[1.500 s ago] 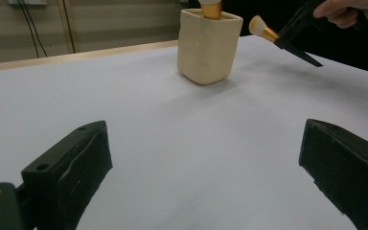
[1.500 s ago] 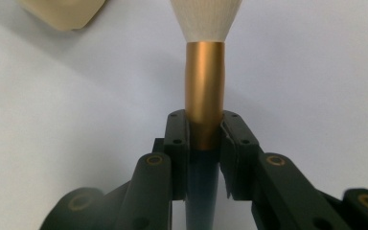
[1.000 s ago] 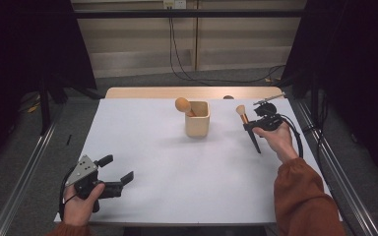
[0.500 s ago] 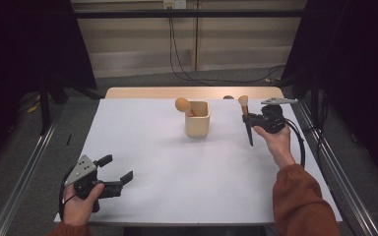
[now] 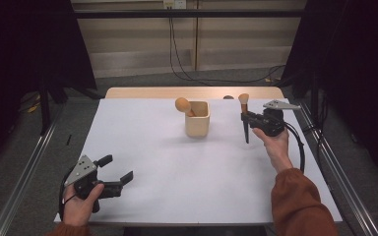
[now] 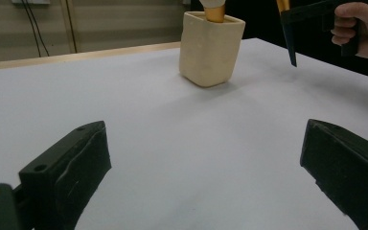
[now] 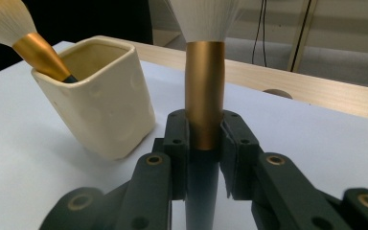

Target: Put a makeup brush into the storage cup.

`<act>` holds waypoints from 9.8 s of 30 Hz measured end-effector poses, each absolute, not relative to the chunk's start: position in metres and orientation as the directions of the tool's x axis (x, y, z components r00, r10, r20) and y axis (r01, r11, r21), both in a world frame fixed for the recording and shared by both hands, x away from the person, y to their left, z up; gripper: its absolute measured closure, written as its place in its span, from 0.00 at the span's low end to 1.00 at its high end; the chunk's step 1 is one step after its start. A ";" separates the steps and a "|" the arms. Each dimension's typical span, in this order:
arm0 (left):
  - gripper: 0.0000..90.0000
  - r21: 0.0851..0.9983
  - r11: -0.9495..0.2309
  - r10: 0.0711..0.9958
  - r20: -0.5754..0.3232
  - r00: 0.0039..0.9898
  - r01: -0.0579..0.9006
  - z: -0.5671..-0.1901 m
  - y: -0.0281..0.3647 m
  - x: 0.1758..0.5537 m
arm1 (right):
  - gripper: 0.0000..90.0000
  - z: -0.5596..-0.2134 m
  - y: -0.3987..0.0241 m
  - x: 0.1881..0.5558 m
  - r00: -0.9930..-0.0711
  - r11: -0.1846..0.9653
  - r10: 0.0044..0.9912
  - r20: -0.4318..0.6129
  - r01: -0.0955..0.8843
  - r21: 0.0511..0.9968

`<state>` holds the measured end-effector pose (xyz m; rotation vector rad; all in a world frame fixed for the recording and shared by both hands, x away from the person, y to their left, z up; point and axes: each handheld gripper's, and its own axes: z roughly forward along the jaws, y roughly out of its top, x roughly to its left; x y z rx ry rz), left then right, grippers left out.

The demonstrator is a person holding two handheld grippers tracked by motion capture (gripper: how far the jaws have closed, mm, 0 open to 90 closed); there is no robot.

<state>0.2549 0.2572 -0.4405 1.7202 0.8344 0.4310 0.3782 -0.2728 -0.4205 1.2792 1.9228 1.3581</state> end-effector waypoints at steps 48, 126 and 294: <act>0.03 0.941 -0.133 0.714 -0.126 0.688 0.310 -0.439 0.258 0.254 | 0.84 -0.365 -0.222 0.388 -0.610 0.006 0.781 0.134 0.222 0.975; 0.03 0.943 -0.141 0.707 -0.118 0.697 0.303 -0.439 0.257 0.254 | 0.84 -0.377 -0.149 0.439 -0.635 0.087 0.767 0.095 0.250 0.964; 0.03 0.946 -0.122 0.725 -0.121 0.678 0.299 -0.438 0.257 0.253 | 0.02 -0.444 -0.285 0.258 -0.368 0.012 0.923 0.117 0.332 0.943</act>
